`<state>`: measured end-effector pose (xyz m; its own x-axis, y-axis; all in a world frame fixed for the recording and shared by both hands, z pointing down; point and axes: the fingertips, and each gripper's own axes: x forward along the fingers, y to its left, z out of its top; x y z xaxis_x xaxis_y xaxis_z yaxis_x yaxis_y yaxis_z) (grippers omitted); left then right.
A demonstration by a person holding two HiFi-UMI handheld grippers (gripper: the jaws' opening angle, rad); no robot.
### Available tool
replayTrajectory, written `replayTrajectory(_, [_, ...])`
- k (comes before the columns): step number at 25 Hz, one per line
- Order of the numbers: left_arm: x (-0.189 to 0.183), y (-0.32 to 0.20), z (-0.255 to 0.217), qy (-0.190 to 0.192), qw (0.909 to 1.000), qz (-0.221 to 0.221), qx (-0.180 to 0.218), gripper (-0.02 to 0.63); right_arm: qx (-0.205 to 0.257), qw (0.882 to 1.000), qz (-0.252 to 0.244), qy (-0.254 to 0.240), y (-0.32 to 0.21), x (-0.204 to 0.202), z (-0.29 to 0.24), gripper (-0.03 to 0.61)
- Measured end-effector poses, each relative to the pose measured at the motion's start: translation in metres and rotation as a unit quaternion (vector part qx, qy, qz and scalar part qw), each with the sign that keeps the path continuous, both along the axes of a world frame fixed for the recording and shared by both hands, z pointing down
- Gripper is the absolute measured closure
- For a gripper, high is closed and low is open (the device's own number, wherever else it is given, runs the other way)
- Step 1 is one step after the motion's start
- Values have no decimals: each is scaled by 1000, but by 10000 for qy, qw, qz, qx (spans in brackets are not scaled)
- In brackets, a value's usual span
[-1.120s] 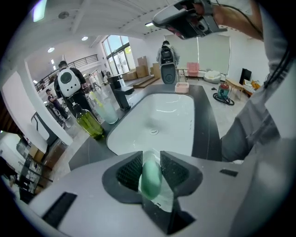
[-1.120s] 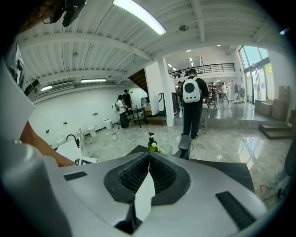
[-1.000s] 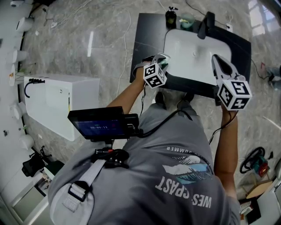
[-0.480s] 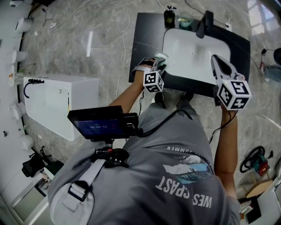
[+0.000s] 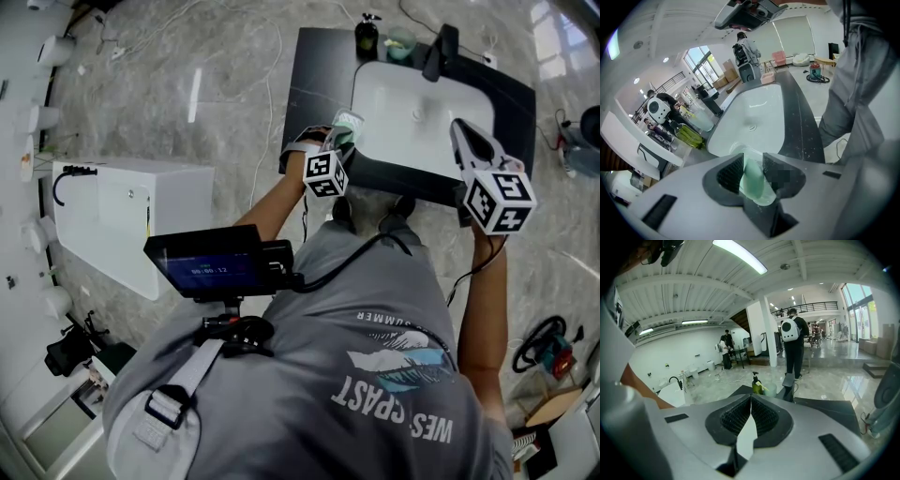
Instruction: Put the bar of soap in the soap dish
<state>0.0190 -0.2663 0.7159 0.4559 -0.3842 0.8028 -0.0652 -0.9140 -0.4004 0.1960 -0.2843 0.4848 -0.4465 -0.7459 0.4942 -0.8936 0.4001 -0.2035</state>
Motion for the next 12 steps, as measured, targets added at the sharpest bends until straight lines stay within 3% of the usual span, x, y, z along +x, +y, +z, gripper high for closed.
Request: replayTrajectory(12, [-10,-7,-5,413,9980,-373,-286,485,56,9999,20,-83,2,-5,12,572])
